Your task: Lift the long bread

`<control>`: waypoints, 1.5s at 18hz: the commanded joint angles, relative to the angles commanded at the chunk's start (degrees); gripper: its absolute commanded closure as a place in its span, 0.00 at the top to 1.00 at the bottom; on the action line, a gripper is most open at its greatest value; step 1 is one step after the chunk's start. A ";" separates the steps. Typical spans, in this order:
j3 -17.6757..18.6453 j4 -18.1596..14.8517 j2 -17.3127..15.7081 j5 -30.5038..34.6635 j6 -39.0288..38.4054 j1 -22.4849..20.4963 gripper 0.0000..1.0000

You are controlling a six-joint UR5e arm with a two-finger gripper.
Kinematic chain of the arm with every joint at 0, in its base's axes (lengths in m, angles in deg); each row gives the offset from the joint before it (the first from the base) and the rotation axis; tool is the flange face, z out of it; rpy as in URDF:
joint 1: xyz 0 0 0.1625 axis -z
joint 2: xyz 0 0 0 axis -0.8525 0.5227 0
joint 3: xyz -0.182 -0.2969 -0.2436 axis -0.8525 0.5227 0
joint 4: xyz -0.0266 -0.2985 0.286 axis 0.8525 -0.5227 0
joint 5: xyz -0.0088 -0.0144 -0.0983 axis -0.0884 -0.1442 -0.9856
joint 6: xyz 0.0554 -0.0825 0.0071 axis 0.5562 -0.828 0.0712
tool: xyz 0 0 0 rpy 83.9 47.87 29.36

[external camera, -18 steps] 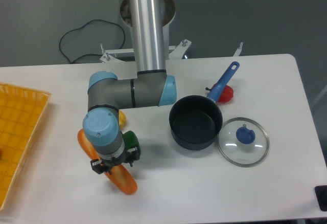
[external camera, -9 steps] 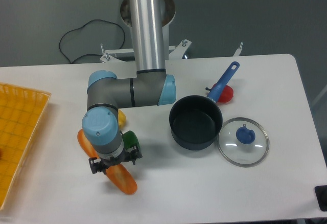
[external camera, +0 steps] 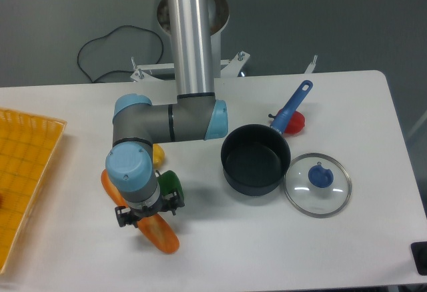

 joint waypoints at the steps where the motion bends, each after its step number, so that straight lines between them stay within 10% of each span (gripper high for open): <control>1: 0.00 0.00 0.09 0.00 0.00 0.00 1.00; 16: -0.35 0.44 1.76 -0.44 -0.44 0.09 1.00; 19: -0.70 0.44 1.67 -1.84 -2.37 0.09 0.67; 27: -0.79 0.44 1.58 -1.93 -2.46 0.09 0.23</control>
